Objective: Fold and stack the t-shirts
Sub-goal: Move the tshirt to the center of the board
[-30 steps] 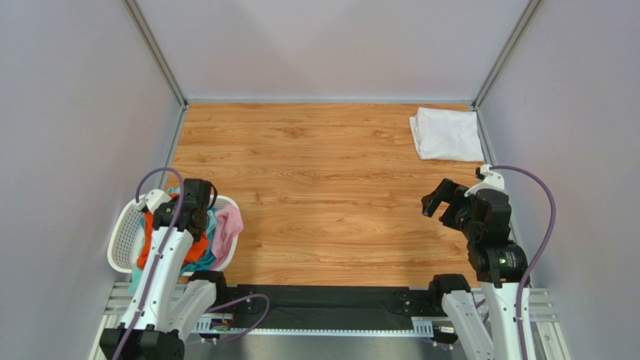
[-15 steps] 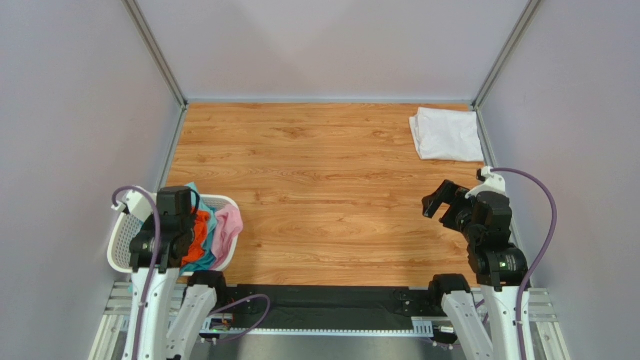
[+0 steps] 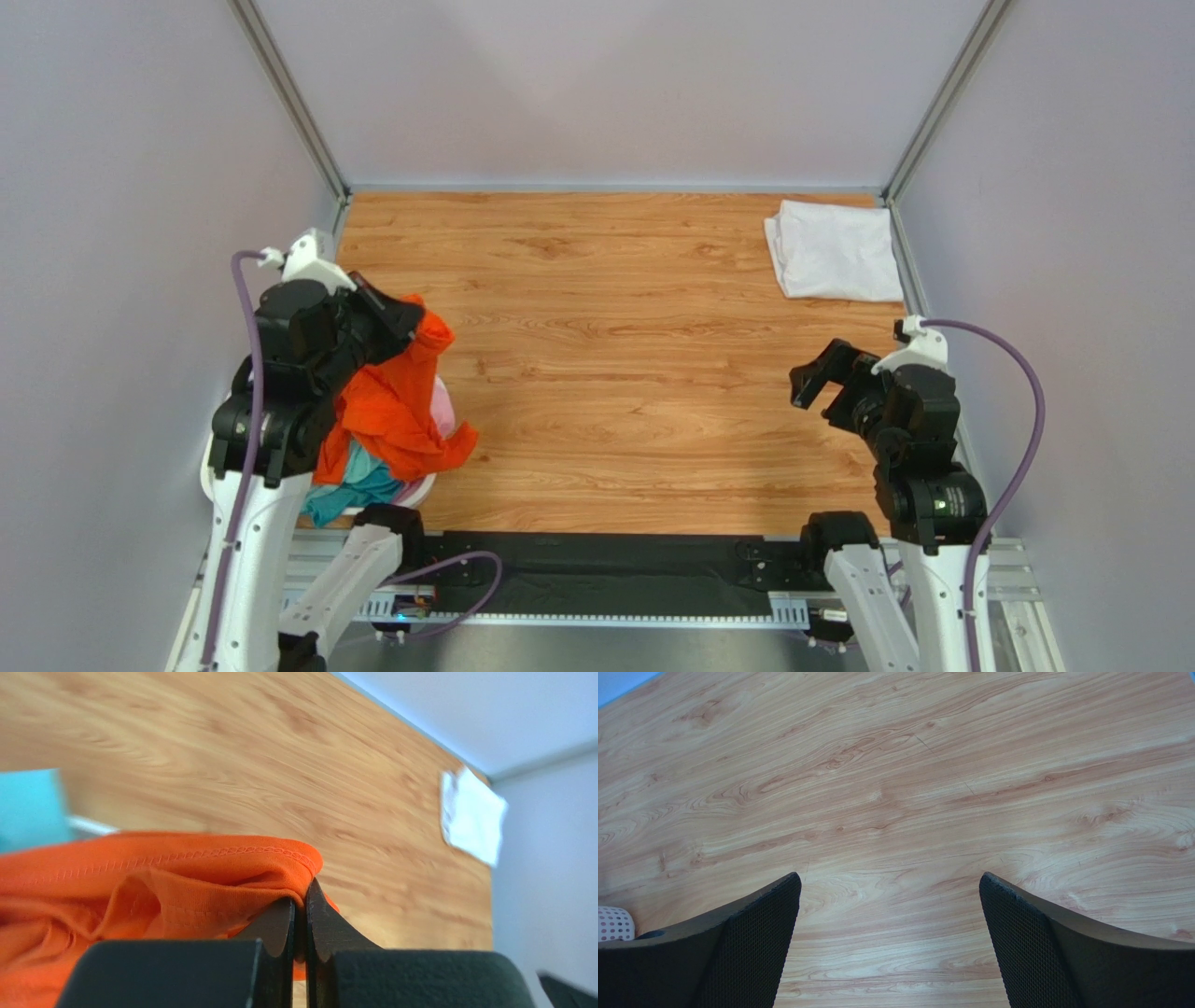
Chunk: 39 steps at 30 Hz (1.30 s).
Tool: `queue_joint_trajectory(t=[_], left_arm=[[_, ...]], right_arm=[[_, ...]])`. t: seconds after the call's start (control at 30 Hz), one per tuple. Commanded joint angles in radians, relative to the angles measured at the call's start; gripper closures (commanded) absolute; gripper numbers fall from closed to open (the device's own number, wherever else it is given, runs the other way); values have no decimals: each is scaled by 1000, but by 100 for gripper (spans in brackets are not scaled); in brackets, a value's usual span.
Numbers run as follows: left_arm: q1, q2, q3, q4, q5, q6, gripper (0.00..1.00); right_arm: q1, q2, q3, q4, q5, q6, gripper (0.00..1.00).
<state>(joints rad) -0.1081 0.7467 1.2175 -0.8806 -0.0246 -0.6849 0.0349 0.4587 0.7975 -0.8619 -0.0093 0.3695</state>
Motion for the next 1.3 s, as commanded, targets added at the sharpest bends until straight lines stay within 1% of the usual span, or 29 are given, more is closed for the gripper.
queue_joint_trajectory(t=[0.0,0.03,0.07,0.13,0.17,0.23,0.27,0.3,0.33,0.37,0.4,0.43,0.47,0.53,0.6,0.63,0.67,0.77,0.8,0.87,0.9,0.93,1.0,1.03,1.07,1.1,1.13,1.17,1.27], left_arm=[[-128,45,83,184,149,68,100],[-160,84,123,193,149,71,100],[-238,104,148,203,137,79,100],[-329,173,225,207,98,113,100],[-411,195,249,213,85,125,100],[-476,267,322,239,83,146,100],[-540,293,350,244,78,159,100],[-573,322,382,250,63,172,100],[-606,379,448,250,46,183,100],[-680,408,482,258,29,215,100],[-715,439,517,258,26,235,100],[-744,500,592,258,26,251,100],[-795,532,629,256,26,278,100],[-820,610,729,256,63,277,100],[-826,647,780,258,127,263,100],[-826,663,798,255,129,263,100],[-826,661,791,253,76,262,100],[-826,594,641,253,-93,251,100],[-826,565,505,252,-195,228,100],[-823,464,350,250,-299,181,100],[-821,427,195,247,-386,151,100],[-815,355,121,241,-420,75,100],[-776,283,-17,203,-445,-11,100],[-760,214,-147,203,-439,-48,100],[-742,182,-209,204,-439,-98,100],[-737,151,-313,204,-455,-125,100],[-731,105,-355,201,-460,-155,100],[-728,85,-390,198,-460,-172,100],[-723,36,-492,190,-463,-194,100]], right_arm=[[-4,-14,-15,47,-7,-9,0],[-4,-15,-15,47,-12,-7,0],[-4,-14,-18,50,-15,-7,0],[-4,-15,-20,50,-12,-7,0],[-4,-15,-21,50,-3,-9,0],[-4,-17,-23,50,5,-6,0],[-4,-18,-21,49,6,-7,0],[-4,-20,-23,49,8,-7,0],[-4,-22,-23,49,8,-7,0],[-4,-25,-23,46,8,-6,0],[-4,-25,-24,46,43,0,0],[-4,-26,-26,44,58,5,0],[-4,-28,-26,43,66,8,0],[-4,-32,-27,43,71,11,0],[-4,-38,-29,41,75,11,0],[-4,-40,-30,43,80,14,0],[-4,-43,-32,41,86,17,0],[-4,-51,-37,40,86,20,0],[-4,-52,-38,40,81,20,0],[-4,-51,-38,37,74,20,0],[-4,-51,-40,37,69,20,0],[-4,-46,-41,38,57,20,0],[-4,-37,-40,32,43,20,0],[-4,-29,-34,31,26,20,0],[-3,-17,-35,31,25,22,0],[-4,-9,-34,32,25,25,0],[-3,12,-40,38,-36,25,0],[-3,12,-43,41,-58,25,0],[-1,99,-47,57,-136,42,0]])
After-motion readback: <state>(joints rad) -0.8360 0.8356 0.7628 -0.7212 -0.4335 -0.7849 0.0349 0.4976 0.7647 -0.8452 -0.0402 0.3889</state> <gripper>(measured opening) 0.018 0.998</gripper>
